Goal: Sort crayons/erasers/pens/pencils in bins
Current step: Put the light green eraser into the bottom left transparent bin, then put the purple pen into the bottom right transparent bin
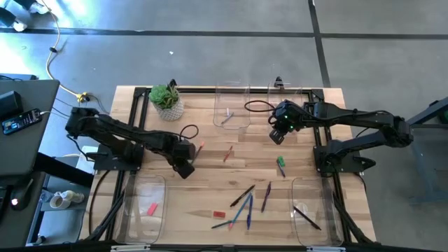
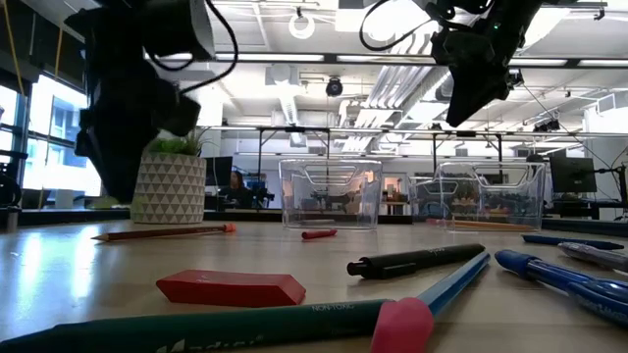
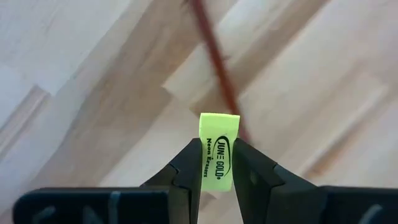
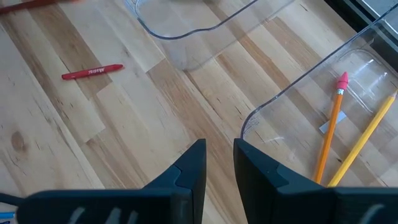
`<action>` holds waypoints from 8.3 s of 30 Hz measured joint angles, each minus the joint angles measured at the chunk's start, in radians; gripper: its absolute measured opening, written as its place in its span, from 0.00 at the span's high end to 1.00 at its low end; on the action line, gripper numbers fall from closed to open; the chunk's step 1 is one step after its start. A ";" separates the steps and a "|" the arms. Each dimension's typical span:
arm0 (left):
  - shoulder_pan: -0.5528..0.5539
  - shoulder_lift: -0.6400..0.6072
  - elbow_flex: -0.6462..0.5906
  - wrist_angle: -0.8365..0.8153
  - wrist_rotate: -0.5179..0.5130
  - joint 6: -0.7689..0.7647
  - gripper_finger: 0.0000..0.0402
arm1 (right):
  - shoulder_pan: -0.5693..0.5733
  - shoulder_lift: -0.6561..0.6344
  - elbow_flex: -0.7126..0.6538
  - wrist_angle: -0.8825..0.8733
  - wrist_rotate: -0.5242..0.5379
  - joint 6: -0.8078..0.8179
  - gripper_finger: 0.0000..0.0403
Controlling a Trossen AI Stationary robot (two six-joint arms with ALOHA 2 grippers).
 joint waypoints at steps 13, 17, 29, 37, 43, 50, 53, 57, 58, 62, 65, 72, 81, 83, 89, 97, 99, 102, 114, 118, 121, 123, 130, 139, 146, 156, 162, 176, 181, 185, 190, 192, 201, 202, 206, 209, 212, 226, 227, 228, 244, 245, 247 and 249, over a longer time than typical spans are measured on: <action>0.006 -0.359 0.002 -0.104 0.169 -0.061 0.84 | 0.000 0.000 0.000 0.001 0.004 -0.003 0.82; 0.008 -0.464 0.003 -0.140 0.211 -0.108 0.84 | 0.000 0.000 0.000 0.001 0.004 -0.003 0.82; -0.030 -0.611 0.110 -0.321 0.349 -0.193 0.84 | 0.000 0.000 0.000 0.006 0.003 0.020 0.82; -0.220 -0.590 0.079 -0.383 0.291 -0.322 0.85 | 0.000 0.000 0.000 0.008 0.003 0.027 0.82; -0.403 -0.547 0.046 -0.378 0.208 -0.469 0.85 | 0.000 0.000 0.000 0.008 0.003 0.043 0.82; -0.591 -0.489 0.023 -0.334 0.156 -0.654 0.85 | 0.000 0.000 0.000 0.008 0.003 0.063 0.82; -0.658 -0.452 0.023 -0.308 0.113 -0.729 0.85 | 0.000 0.000 0.000 0.009 0.003 0.064 0.82; -0.728 -0.389 0.023 -0.288 0.091 -0.807 0.85 | 0.000 0.000 0.000 0.011 0.003 0.064 0.82; -0.743 -0.374 0.023 -0.281 0.091 -0.822 0.85 | 0.000 0.000 0.000 0.012 0.003 0.064 0.82; -0.790 -0.305 0.023 -0.239 0.087 -0.882 0.85 | 0.000 0.000 0.000 0.017 0.003 0.064 0.82; -0.819 -0.249 0.023 -0.195 0.076 -0.917 0.85 | 0.000 0.000 0.000 0.018 0.003 0.064 0.82; -0.852 -0.113 0.023 -0.081 0.029 -0.944 0.85 | 0.000 0.000 0.000 0.022 0.003 0.064 0.82; -0.853 -0.001 0.023 -0.040 0.027 -0.947 0.85 | 0.000 0.000 0.000 0.024 0.003 0.064 0.82; -0.853 0.001 0.023 -0.039 0.027 -0.947 0.84 | 0.000 0.000 0.000 0.024 0.002 0.064 0.82; -0.852 0.001 0.023 -0.040 0.027 -0.968 0.84 | 0.000 0.000 0.000 0.024 -0.004 0.064 0.82; -0.852 0.001 0.023 -0.039 0.034 -0.969 0.76 | 0.061 0.000 0.000 0.042 -0.003 0.053 0.82; -0.852 0.001 0.023 -0.039 0.034 -0.969 0.71 | 0.084 0.000 0.000 0.049 0.007 0.053 0.82; -0.852 0.001 0.023 -0.039 0.034 -0.969 0.65 | 0.116 0.000 0.000 0.054 0.033 0.045 0.82; -0.844 -0.102 0.024 -0.042 0.027 -0.962 0.55 | 0.214 0.000 0.000 0.096 0.049 -0.009 0.82; -0.844 -0.167 0.024 -0.043 0.023 -0.962 0.55 | 0.235 0.000 0.000 0.122 0.048 -0.011 0.82; -0.844 -0.221 0.024 -0.042 0.002 -0.964 0.55 | 0.257 0.001 0.009 0.121 0.040 -0.012 0.82; -0.844 -0.260 0.024 -0.043 -0.027 -0.967 0.55 | 0.274 0.002 0.033 0.110 0.038 -0.032 0.82; -0.825 -0.398 0.024 -0.043 -0.230 -0.967 0.55 | 0.304 0.002 0.123 0.062 0.041 -0.150 0.82; -0.664 -0.511 0.024 -0.040 -0.429 -0.810 0.55 | 0.303 0.005 0.138 -0.028 -0.029 -0.269 0.81; -0.479 -0.518 0.024 -0.035 -0.431 -0.636 0.55 | 0.314 0.030 0.138 -0.059 -0.133 -0.355 0.73; -0.263 -0.518 0.024 -0.021 -0.430 -0.478 0.55 | 0.429 0.159 0.137 -0.082 -0.140 -0.565 0.65; -0.196 -0.517 0.024 -0.022 -0.407 -0.417 0.55 | 0.514 0.251 0.137 -0.078 -0.134 -0.655 0.65; -0.136 -0.517 0.024 -0.023 -0.371 -0.293 0.55 | 0.597 0.360 0.136 -0.004 -0.199 -0.683 0.65; -0.136 -0.517 0.024 -0.024 -0.371 -0.288 0.55 | 0.635 0.417 0.136 0.032 -0.203 -0.688 0.65; -0.137 -0.517 0.024 -0.024 -0.371 -0.287 0.55 | 0.662 0.472 0.136 0.057 -0.203 -0.688 0.65; -0.137 -0.517 0.024 -0.024 -0.371 -0.271 0.55 | 0.690 0.540 0.136 0.079 -0.203 -0.688 0.65; -0.137 -0.517 0.024 -0.024 -0.371 -0.262 0.55 | 0.698 0.563 0.136 0.082 -0.203 -0.688 0.65; -0.137 -0.517 0.024 -0.024 -0.369 -0.261 0.55 | 0.734 0.621 0.136 0.112 -0.203 -0.681 0.65; -0.137 -0.517 0.024 -0.024 -0.369 -0.261 0.55 | 0.738 0.625 0.136 0.119 -0.202 -0.681 0.65; -0.137 -0.517 0.024 -0.024 -0.369 -0.261 0.55 | 0.753 0.643 0.136 0.149 -0.201 -0.681 0.65; -0.137 -0.517 0.024 -0.024 -0.369 -0.261 0.55 | 0.761 0.656 0.136 0.158 -0.182 -0.685 0.65; -0.137 -0.517 0.024 -0.024 -0.369 -0.261 0.55 | 0.766 0.665 0.136 0.164 -0.172 -0.688 0.65; -0.137 -0.517 0.024 -0.024 -0.369 -0.262 0.55 | 0.766 0.716 0.140 0.171 -0.167 -0.688 0.65; -0.137 -0.517 0.024 -0.024 -0.369 -0.261 0.55 | 0.766 0.716 0.140 0.172 -0.165 -0.688 0.66; -0.137 -0.517 0.024 -0.024 -0.369 -0.261 0.55 | 0.766 0.716 0.140 0.172 -0.163 -0.688 0.67; -0.137 -0.517 0.024 -0.024 -0.369 -0.261 0.55 | 0.766 0.718 0.138 0.159 -0.158 -0.681 0.98; -0.137 -0.517 0.024 -0.024 -0.369 -0.261 0.55 | 0.766 0.715 0.138 0.157 -0.158 -0.681 0.99; -0.137 -0.517 0.024 -0.024 -0.369 -0.261 0.55 | 0.766 0.710 0.137 0.152 -0.157 -0.681 0.99; -0.137 -0.517 0.024 -0.024 -0.369 -0.261 0.55 | 0.766 0.699 0.135 0.147 -0.151 -0.681 0.99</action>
